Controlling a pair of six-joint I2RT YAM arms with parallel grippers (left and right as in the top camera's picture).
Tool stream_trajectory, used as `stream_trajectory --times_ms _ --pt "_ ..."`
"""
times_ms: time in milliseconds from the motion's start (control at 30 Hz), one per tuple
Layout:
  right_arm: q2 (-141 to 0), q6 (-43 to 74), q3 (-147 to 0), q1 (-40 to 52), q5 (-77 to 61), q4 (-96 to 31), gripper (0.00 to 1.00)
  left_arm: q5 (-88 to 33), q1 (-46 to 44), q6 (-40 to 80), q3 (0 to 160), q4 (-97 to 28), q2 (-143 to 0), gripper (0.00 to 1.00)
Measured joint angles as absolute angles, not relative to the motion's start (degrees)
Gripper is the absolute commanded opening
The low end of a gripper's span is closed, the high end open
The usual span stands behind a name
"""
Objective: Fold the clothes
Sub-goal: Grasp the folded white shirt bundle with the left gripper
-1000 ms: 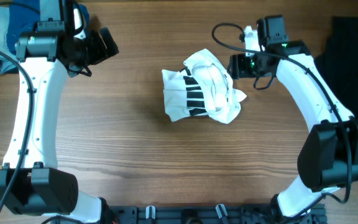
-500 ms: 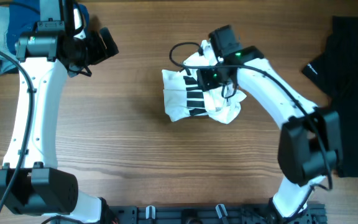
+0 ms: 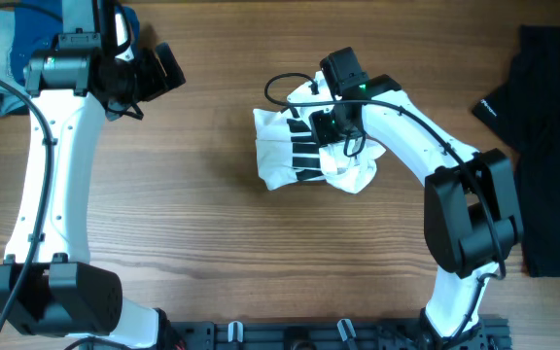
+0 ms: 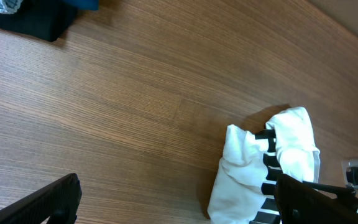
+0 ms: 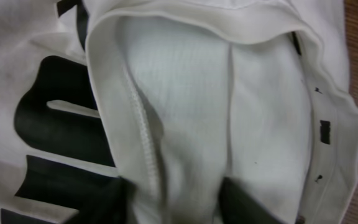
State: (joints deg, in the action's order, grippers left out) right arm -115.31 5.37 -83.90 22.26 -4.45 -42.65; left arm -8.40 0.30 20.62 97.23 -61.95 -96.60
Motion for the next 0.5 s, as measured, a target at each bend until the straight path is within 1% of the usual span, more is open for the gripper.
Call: stream_trajectory --times_ms 33,67,100,300,367,433,500 --pt "-115.3 5.5 -83.9 22.3 -3.9 -42.7 0.1 -8.4 0.3 20.6 97.2 -62.0 -96.6 1.0" --pt "-115.3 6.1 -83.9 22.3 -3.5 -42.7 0.05 -8.4 0.3 20.6 97.2 -62.0 -96.6 1.0" --pt "-115.3 7.1 -83.9 22.3 -2.0 -42.9 0.04 -8.4 0.3 20.6 97.2 -62.0 -96.6 1.0" --pt "-115.2 9.5 -83.9 21.9 1.6 -44.0 0.05 -8.2 0.3 20.6 97.2 -62.0 -96.6 1.0" --pt "-114.8 9.6 -83.9 21.5 1.5 -44.4 0.07 -8.2 0.3 20.6 97.2 -62.0 -96.6 1.0" --pt "-114.1 9.6 -83.9 20.6 1.1 -44.8 0.12 -8.1 0.3 20.6 97.2 -62.0 -96.6 1.0" --pt "-113.1 9.0 -83.9 18.5 -1.1 -45.0 0.15 -8.0 0.3 20.6 97.2 -62.0 -96.6 1.0"
